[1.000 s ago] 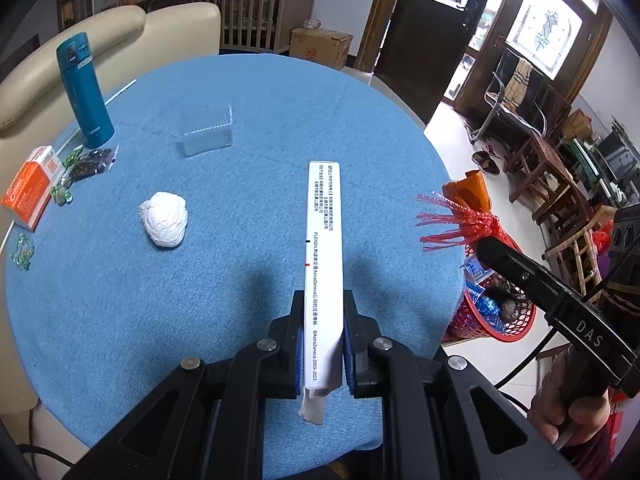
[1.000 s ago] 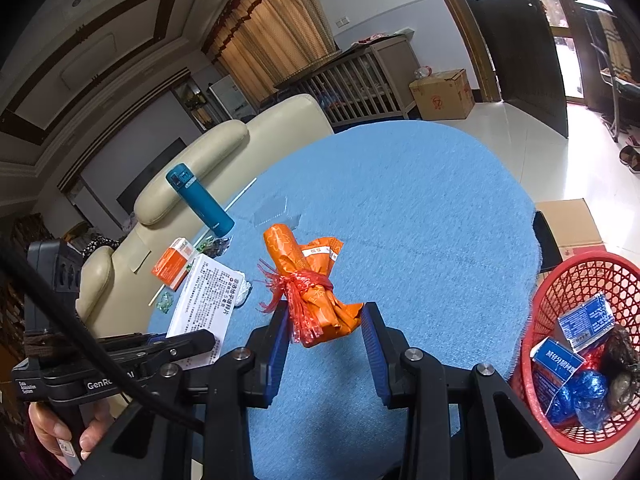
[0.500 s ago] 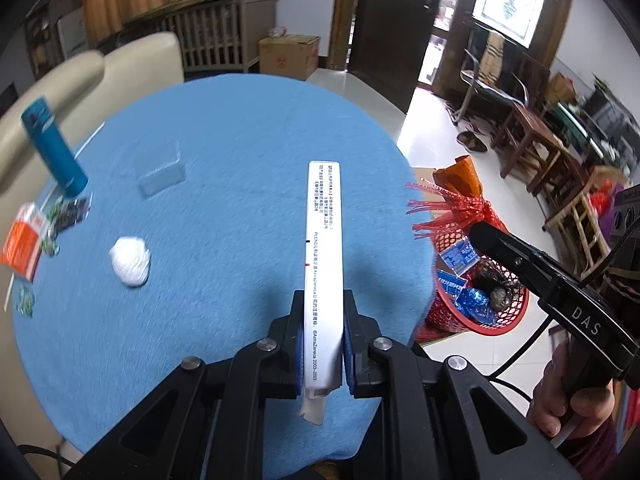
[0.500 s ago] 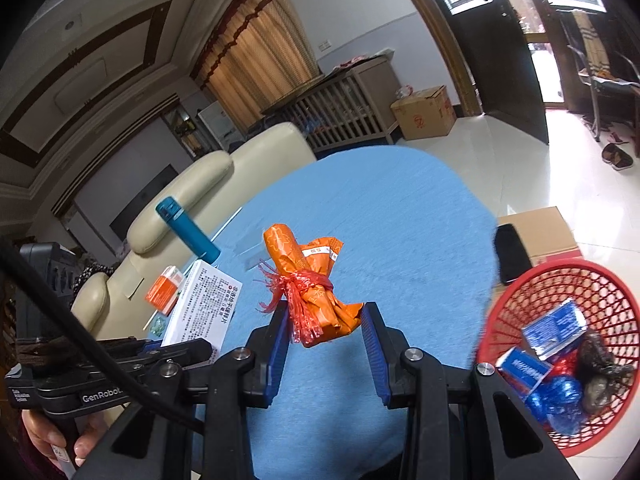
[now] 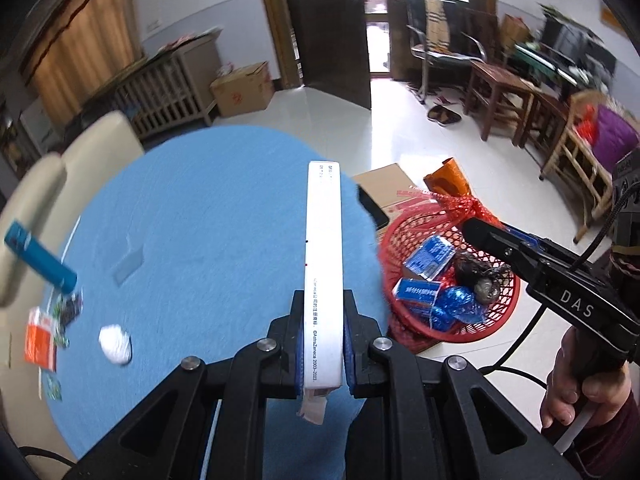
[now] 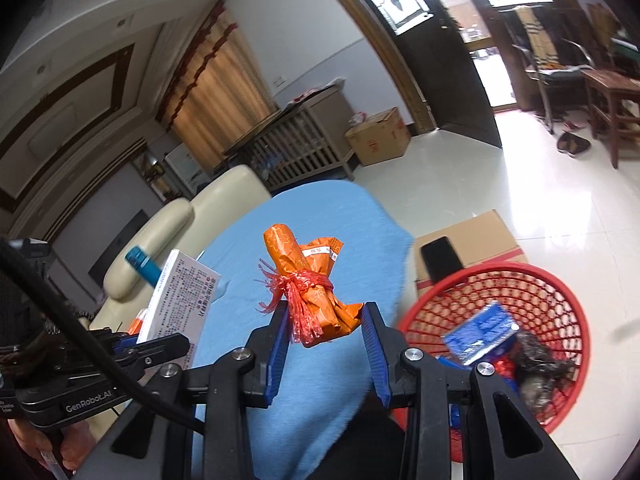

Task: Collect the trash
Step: 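Carry both items over the red wastebasket and open both tools to drop them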

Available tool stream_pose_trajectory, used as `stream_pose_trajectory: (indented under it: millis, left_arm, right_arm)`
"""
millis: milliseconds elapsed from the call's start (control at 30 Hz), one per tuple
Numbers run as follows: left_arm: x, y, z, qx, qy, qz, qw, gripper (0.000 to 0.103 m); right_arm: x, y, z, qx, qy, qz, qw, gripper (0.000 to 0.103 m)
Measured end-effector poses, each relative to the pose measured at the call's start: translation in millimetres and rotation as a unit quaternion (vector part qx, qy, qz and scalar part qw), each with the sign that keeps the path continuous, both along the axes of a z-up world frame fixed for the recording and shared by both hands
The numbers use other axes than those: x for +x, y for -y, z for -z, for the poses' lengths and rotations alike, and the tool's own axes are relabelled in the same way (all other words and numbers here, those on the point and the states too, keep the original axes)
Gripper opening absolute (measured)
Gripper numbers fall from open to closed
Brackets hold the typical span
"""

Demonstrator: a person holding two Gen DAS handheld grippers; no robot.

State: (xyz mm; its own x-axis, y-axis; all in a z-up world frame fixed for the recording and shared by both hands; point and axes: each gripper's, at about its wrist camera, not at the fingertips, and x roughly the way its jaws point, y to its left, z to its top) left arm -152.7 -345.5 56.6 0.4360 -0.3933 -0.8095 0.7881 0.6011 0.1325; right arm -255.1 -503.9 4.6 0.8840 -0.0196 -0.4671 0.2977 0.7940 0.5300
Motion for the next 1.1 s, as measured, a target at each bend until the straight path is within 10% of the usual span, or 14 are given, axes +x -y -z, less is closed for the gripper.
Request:
stream_pose_trajectory:
  millis: [933,1100]
  left_arm:
    - [-62.4,102.0,15.9,0.033,0.038,0.091,0.9946,0.017]
    - [-62.7,114.6,17.0,0.014,0.044,0.092,0.9947,0.065]
  right_arm:
    - [-82.8,74.5,33.1,0.071,0.002,0.092,0.993,0.041]
    - [-87.6,87.8,47.1,0.098,-0.010,0.107,0.989,0.041]
